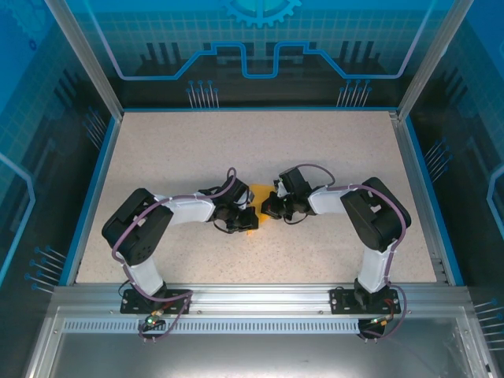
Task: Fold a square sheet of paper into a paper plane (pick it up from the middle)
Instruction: Third fold the triangle at the center of the table.
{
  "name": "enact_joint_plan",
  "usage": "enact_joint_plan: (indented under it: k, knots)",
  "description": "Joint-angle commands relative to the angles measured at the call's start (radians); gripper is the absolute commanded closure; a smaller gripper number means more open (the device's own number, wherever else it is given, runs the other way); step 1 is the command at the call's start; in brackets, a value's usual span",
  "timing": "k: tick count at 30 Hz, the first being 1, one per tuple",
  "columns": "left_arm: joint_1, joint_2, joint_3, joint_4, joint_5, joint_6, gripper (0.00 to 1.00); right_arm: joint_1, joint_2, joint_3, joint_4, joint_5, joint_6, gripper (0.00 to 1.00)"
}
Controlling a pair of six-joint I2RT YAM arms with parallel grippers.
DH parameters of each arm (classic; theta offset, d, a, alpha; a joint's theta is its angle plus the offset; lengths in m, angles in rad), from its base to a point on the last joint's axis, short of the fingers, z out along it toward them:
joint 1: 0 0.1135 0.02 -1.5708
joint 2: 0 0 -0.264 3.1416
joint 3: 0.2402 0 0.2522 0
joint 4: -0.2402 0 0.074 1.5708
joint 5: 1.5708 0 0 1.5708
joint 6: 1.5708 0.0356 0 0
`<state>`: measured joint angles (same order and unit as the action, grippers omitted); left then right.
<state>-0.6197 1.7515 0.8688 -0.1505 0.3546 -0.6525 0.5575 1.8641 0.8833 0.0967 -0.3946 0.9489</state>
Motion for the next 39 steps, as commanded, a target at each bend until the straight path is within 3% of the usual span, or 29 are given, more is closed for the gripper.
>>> enact_joint_plan:
  k: [1,34,39]
  knots:
    - [0.003,0.000,-0.026,-0.050,-0.035,0.019,0.91,-0.012,0.047,-0.038,-0.117,0.076,-0.019,0.98]
    - [0.009,-0.075,-0.101,-0.129,-0.077,0.037,0.94,-0.022,0.060,-0.035,-0.145,0.088,-0.038,0.98]
    - [0.037,-0.093,-0.129,-0.098,-0.022,0.014,0.94,-0.024,0.063,-0.030,-0.156,0.091,-0.043,0.98]
